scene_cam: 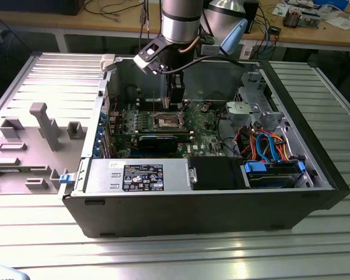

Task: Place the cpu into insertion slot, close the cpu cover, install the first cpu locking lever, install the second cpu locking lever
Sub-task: 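Place the cpu into insertion slot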

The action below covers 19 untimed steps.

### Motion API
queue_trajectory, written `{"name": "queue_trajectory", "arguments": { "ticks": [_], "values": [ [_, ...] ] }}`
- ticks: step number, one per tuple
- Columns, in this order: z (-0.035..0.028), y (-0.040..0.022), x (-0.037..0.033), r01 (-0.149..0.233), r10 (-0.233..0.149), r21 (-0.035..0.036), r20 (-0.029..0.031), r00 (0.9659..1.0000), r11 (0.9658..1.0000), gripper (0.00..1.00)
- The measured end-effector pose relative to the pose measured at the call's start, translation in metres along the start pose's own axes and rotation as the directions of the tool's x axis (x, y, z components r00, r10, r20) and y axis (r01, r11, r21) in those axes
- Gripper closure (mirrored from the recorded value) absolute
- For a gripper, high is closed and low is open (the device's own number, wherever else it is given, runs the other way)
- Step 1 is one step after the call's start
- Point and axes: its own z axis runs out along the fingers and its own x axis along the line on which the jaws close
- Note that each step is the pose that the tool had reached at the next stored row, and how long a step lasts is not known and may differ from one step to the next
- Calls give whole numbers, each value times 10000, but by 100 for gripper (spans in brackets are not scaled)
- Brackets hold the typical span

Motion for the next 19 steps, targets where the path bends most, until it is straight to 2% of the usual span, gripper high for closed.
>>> {"name": "queue_trajectory", "arguments": {
  "ticks": [19],
  "values": [
    [39,1,1,0,0,0,2,10000,10000,45]
  ]
}}
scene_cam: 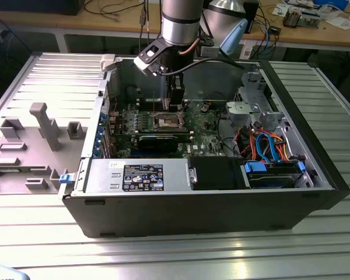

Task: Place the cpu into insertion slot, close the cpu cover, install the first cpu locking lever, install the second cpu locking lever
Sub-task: 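Place the cpu into insertion slot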

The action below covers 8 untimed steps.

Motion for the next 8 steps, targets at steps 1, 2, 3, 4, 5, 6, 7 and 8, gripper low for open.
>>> {"name": "queue_trajectory", "arguments": {
  "ticks": [1,2,3,4,5,6,7,8],
  "values": [
    [1,0,0,0,0,0,0,10000,10000,45],
    [3,0,0,0,0,0,0,10000,10000,45],
    [5,0,0,0,0,0,0,10000,10000,45],
    [6,0,0,0,0,0,0,10000,10000,45],
    [7,0,0,0,0,1,0,10000,10000,45],
    [9,0,0,0,0,0,0,10000,10000,45],
    [11,0,0,0,0,0,0,10000,10000,45],
    [13,0,0,0,0,0,0,10000,10000,45]
  ]
}}
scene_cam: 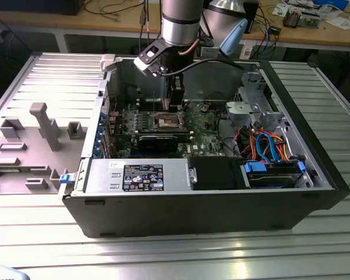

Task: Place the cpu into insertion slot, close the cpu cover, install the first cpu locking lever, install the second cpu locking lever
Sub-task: 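Place the cpu into insertion slot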

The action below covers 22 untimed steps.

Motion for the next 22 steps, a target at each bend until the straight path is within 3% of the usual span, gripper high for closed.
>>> {"name": "queue_trajectory", "arguments": {
  "ticks": [22],
  "values": [
    [74,2,2,0,0,0,0,10000,10000,45]
  ]
}}
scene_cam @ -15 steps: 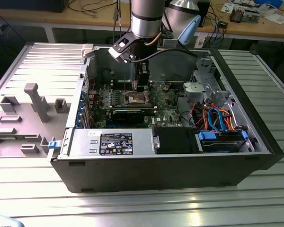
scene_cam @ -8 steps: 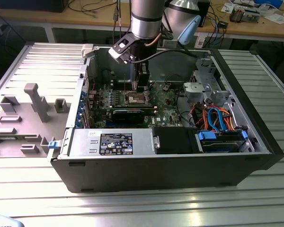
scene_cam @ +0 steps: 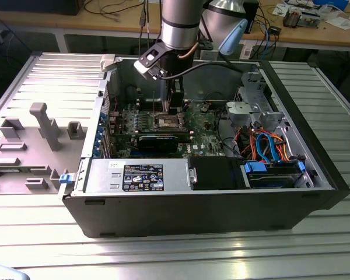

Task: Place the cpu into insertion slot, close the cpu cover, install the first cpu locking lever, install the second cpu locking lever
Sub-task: 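Place the cpu into insertion slot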

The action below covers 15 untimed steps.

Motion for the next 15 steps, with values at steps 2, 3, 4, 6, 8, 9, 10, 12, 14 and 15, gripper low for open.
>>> {"name": "queue_trajectory", "arguments": {
  "ticks": [2,3,4,6,8,9,10,12,14,15],
  "values": [
    [9,0,0,0,0,0,1,10000,10000,45],
    [12,0,0,0,0,0,1,10000,10000,45],
    [17,1,0,0,0,0,0,10000,10000,45],
    [35,1,1,0,0,0,2,10000,10000,45],
    [64,2,1,0,0,0,4,10000,10000,45],
    [84,2,2,0,0,0,4,10000,10000,45],
    [86,2,2,0,0,0,4,10000,10000,45],
    [87,2,2,0,0,0,4,10000,10000,45],
    [91,3,2,0,0,0,3,10000,10000,45],
    [92,3,2,0,0,0,4,10000,10000,45]
  ]
}}
